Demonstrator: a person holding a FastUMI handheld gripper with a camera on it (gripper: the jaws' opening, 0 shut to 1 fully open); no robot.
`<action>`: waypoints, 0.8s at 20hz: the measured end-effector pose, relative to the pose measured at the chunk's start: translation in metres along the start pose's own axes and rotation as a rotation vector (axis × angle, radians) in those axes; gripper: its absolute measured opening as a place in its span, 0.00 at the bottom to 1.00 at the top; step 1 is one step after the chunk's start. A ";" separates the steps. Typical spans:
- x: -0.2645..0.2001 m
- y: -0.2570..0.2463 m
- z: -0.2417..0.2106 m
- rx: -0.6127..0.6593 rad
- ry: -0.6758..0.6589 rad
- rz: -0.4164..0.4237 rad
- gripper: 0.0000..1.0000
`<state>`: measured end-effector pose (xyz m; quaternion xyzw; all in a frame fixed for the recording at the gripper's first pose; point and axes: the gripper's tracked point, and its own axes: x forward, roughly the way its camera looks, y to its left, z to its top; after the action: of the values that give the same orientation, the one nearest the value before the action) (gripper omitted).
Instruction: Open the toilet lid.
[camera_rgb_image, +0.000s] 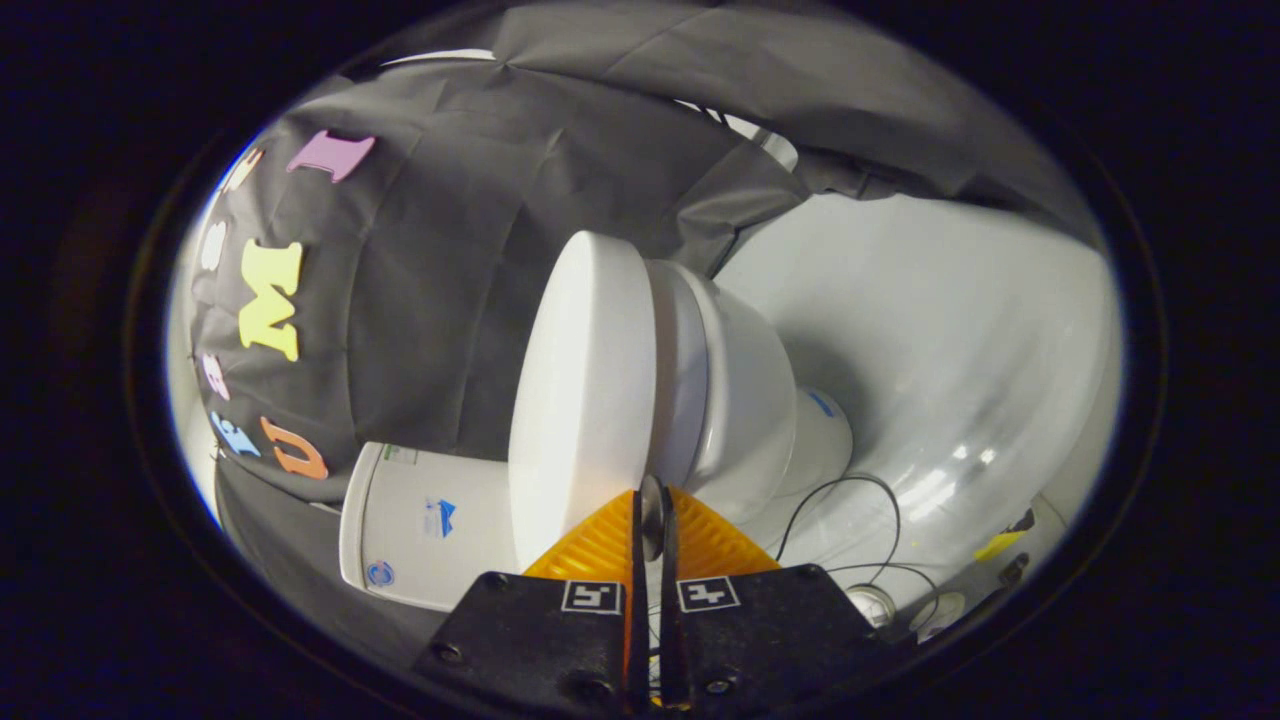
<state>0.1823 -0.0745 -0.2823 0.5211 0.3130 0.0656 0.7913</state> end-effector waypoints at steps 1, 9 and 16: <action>-0.002 0.001 0.000 -0.017 -0.003 0.001 0.07; -0.012 0.021 0.004 -0.024 -0.027 0.029 0.08; -0.016 0.051 -0.003 -0.024 -0.022 0.096 0.08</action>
<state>0.1791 -0.0566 -0.2319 0.5268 0.2781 0.1016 0.7968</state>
